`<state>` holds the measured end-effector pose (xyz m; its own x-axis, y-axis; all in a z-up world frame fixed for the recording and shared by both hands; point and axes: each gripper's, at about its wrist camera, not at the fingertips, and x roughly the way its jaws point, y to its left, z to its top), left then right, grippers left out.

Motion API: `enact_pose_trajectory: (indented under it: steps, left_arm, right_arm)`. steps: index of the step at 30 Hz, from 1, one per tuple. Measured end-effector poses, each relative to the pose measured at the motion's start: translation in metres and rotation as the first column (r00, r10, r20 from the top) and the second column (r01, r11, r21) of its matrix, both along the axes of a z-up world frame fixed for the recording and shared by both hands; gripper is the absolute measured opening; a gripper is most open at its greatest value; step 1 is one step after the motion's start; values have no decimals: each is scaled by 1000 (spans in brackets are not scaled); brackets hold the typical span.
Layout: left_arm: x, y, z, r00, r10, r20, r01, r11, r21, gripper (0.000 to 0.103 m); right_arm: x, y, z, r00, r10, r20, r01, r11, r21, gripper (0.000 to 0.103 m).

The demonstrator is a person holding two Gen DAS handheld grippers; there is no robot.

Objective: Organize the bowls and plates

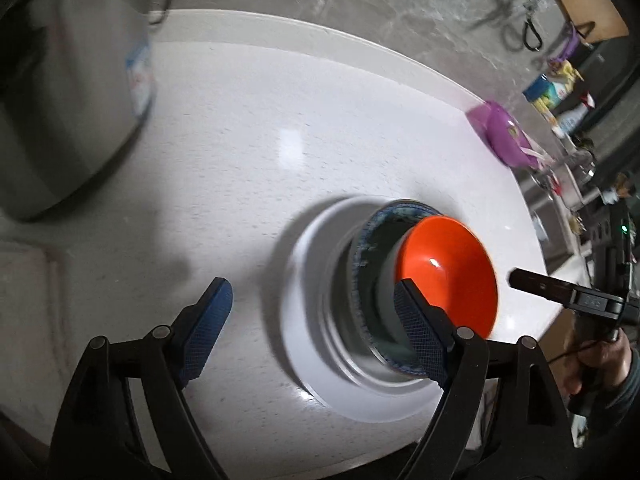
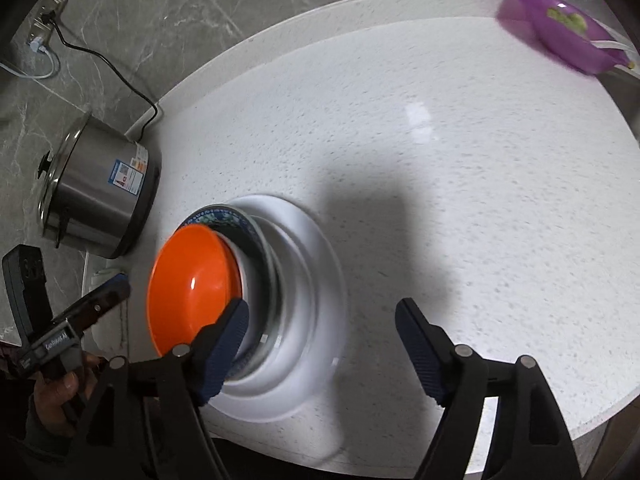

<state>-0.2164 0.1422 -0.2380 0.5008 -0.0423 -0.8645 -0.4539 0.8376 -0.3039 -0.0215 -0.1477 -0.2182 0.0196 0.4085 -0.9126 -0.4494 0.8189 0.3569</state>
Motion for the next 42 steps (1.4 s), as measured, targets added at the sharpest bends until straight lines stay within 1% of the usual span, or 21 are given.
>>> enact_pose_trajectory:
  steps: [3,5,6,7,9,11,14,15,16,17,18,19,21,24,26,28,29,30,32,37,42]
  left_arm:
    - [-12,-7,5,998,67,-2,-67,996,54,82]
    - [-23,-17,20,994,95,59,-100,991,87,82]
    - [-30,-22,30,991,101,93,-111,988,111,82]
    - [-32,-34,44,986,111,123,-130,978,163,82]
    - [-34,-50,64,985,118,130,-145,964,224,82]
    - [-32,-67,79,983,122,136,-155,954,258,82]
    - [-26,-92,90,983,166,83,-183,935,304,82]
    - [-23,-96,92,982,175,66,-187,934,305,82]
    - [-16,-101,90,987,153,51,-162,946,281,82]
    - [-13,-102,93,991,126,42,-133,959,252,82]
    - [-7,-104,91,994,102,28,-105,969,225,82]
    - [-5,-106,92,996,90,19,-92,970,226,82]
    - [0,-114,95,998,62,15,-64,965,256,82]
    - [14,-123,92,999,-9,-46,22,959,281,82]
    - [14,-123,91,998,-12,-60,30,955,295,82]
    - [10,-122,89,997,-22,-71,41,958,285,82]
    - [12,-121,87,997,-26,-78,47,958,285,82]
    - [13,-121,87,996,-29,-82,51,956,287,82]
    - [9,-113,88,997,-33,-75,54,954,294,82]
    - [4,-111,92,996,-48,-70,67,952,300,82]
    - [-1,-111,99,999,-28,-41,41,938,344,82]
  right_arm:
    - [-3,-6,3,1000,-4,22,3,1000,23,78]
    - [-7,-11,9,998,4,56,-7,999,53,78]
    - [-10,-13,15,996,4,85,-10,998,65,78]
    - [-13,-14,20,994,4,106,-12,997,80,79]
    - [-22,-14,36,984,14,177,-33,994,106,80]
    - [-31,-10,52,968,32,250,-58,994,96,82]
    - [-53,0,90,909,64,411,-102,992,71,84]
    - [-60,3,102,886,66,459,-105,993,60,88]
    - [-66,5,112,867,61,495,-98,994,49,93]
    - [-72,6,119,851,49,522,-79,996,36,95]
    - [-75,7,125,845,29,534,-59,998,38,95]
    - [-76,6,129,845,13,535,-45,998,47,95]
    - [-80,4,131,851,-47,523,13,998,68,95]
    - [-82,0,127,867,-137,479,106,990,92,95]
    - [-87,-2,124,868,-170,467,139,985,101,95]
    - [-90,-1,122,878,-183,441,154,983,102,95]
    - [-91,-2,122,883,-191,428,162,981,104,96]
    - [-92,-3,121,890,-210,404,179,977,113,103]
    - [-97,-6,120,891,-238,388,205,971,127,103]
    - [-104,-2,119,890,-235,390,211,972,105,103]
    - [-104,-1,117,885,-238,400,219,971,93,103]
